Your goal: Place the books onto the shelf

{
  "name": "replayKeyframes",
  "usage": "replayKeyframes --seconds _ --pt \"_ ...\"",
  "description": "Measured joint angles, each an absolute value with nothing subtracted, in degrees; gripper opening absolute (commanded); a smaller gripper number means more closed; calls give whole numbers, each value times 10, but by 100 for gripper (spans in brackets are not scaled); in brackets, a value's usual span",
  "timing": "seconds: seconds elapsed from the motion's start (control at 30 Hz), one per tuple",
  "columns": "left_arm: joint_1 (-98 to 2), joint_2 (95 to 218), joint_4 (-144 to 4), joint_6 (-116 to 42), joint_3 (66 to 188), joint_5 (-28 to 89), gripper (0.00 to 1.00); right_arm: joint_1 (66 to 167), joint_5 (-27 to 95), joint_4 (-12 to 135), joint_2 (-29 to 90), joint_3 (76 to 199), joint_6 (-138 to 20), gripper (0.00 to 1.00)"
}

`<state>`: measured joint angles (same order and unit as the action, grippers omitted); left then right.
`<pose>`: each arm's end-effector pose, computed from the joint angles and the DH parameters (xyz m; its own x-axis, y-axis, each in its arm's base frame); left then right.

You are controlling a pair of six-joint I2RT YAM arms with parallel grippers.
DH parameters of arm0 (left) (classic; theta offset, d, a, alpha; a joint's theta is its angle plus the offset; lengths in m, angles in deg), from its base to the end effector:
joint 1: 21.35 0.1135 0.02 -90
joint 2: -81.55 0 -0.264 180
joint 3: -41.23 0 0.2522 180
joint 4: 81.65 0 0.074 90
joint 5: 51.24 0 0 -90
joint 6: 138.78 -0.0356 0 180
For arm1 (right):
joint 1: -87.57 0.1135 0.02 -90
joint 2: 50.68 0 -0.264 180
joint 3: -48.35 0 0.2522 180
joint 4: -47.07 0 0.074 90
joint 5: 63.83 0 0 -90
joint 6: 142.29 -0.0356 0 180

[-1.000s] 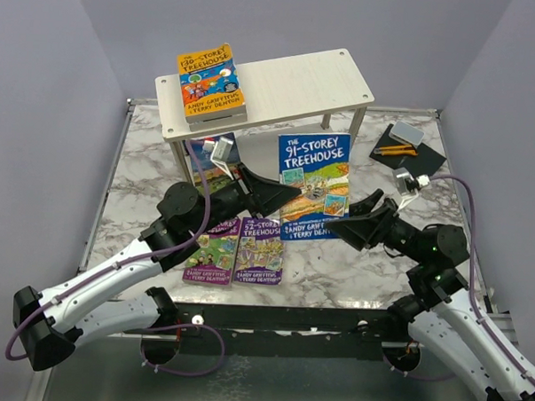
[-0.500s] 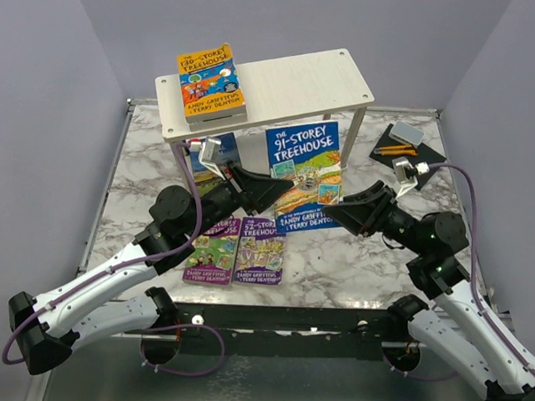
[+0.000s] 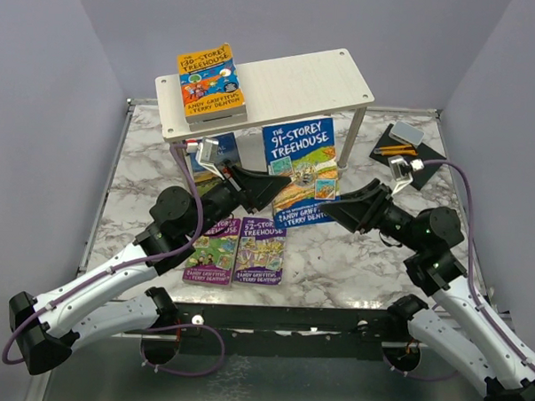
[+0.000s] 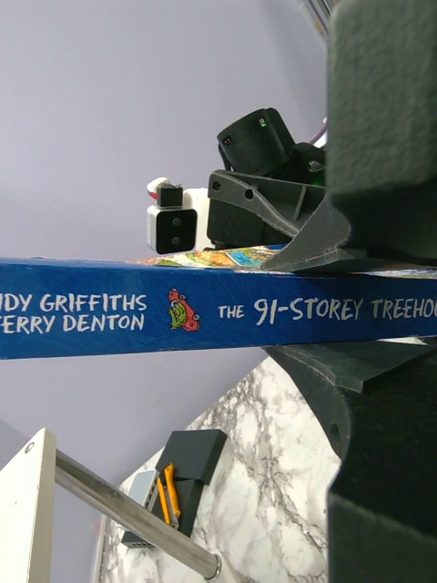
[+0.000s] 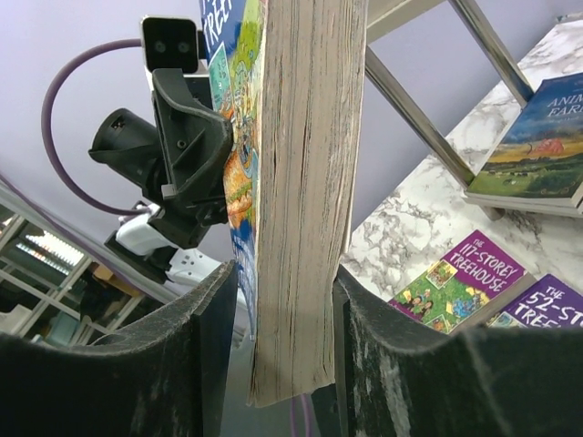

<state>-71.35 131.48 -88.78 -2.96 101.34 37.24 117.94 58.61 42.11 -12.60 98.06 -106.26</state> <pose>0.1297 -0.1560 0.3927 -0.4276 -0.6058 -0.6710 0.6822 0.2708 -0.6792 0.1275 0.0968 0.3569 -0.5589 0.4636 -0.6876 -0.7111 0.1587 0.6850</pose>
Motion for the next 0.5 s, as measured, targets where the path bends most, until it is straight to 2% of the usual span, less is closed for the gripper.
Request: replayKeyframes --seconds 0.23,0.33,0.43,0.5 --pt "-714 1315 -890 -37 1013 381 0 1179 586 421 -118 981 -1063 40" --pt "-714 1315 -896 -39 1012 385 0 1179 586 421 -114 981 -1063 28" --pt "-714 1317 -902 -41 1009 390 0 1179 586 420 -111 981 -1067 3" --pt "-714 1317 -909 -40 1006 395 0 1179 586 420 -108 983 -1068 1"
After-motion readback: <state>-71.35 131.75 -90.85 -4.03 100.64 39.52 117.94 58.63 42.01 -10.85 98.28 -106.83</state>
